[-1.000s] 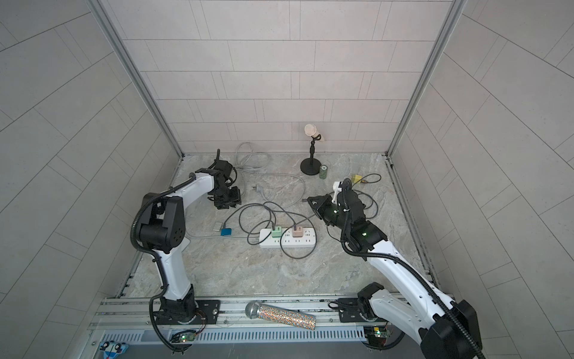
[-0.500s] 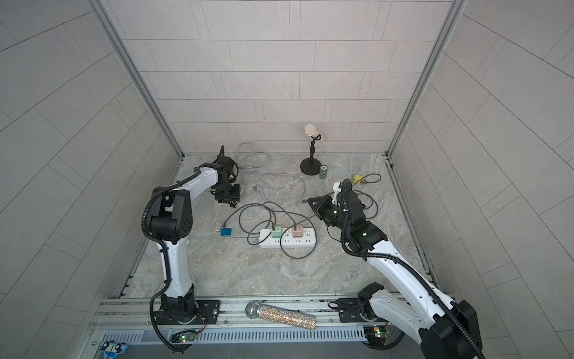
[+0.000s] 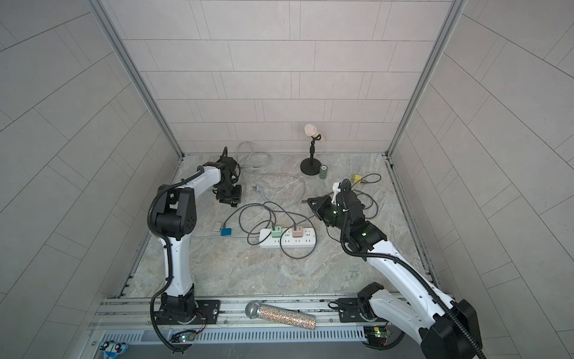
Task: Charge mp3
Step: Pick up the MP3 player from the center of the board.
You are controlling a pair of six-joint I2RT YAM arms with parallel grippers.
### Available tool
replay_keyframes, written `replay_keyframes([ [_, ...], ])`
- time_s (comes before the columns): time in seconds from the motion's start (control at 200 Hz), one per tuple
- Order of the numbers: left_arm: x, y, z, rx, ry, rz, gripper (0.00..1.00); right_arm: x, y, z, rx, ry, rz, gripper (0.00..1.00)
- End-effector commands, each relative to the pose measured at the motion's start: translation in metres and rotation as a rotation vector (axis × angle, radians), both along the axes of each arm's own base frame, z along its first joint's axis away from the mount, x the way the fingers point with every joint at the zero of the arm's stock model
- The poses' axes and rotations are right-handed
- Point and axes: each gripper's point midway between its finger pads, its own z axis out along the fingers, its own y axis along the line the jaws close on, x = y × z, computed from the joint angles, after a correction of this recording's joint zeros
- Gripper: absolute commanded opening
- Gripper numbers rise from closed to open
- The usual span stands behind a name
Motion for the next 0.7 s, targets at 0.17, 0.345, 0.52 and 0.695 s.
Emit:
replay_keyframes([
  [0.17,0.008,0.009,-0.005,0.057,-0.005,-0.008,0.5,0.001,-0.001,0.002,-0.003,-0.005,-0.01,0.0],
  [0.345,0.014,0.009,-0.007,0.06,-0.006,0.004,0.49,0.001,-0.001,0.001,-0.003,-0.009,-0.015,0.0],
  [0.52,0.018,0.01,-0.011,0.069,-0.008,0.017,0.47,0.001,-0.001,0.0,-0.003,-0.008,-0.015,0.0],
  [0.695,0.018,0.006,-0.015,0.053,-0.001,0.019,0.44,0.002,-0.001,-0.001,-0.003,-0.007,-0.015,0.0],
])
